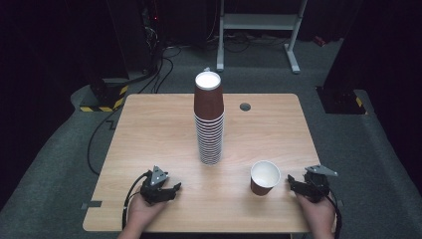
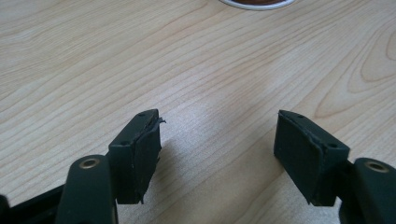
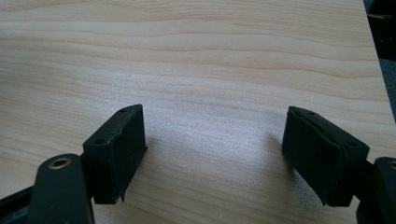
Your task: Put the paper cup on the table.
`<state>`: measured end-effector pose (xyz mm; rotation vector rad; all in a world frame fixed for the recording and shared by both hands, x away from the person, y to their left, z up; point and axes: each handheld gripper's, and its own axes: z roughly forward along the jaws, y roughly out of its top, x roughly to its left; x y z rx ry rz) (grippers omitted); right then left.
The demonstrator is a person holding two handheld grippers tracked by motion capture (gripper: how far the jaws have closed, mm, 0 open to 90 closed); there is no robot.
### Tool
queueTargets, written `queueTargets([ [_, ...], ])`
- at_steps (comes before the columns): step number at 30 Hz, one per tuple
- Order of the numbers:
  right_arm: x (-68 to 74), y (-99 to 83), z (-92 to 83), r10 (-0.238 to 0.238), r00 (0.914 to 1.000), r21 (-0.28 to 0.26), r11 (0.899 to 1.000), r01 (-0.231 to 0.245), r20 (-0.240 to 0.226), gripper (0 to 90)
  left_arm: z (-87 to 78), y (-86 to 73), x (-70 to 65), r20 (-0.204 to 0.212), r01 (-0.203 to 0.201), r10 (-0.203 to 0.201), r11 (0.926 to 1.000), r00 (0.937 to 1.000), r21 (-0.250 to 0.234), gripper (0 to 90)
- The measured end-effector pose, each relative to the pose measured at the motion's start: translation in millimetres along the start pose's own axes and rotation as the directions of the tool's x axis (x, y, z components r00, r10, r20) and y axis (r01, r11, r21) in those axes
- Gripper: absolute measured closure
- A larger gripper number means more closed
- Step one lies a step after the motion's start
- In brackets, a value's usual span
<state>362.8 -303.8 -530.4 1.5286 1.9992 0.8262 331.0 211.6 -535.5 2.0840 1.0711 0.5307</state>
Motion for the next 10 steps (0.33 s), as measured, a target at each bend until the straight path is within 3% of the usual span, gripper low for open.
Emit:
queueTargets([
  [10, -0.3, -0.1, -0.2, 0.004, 1.0, 0.001, 1.0, -0.004, 0.002, 20.9, 0.6, 0.2, 1.5, 0.005, 0.019, -0.019, 0.9998, 0.9998, 0.006, 30.8],
])
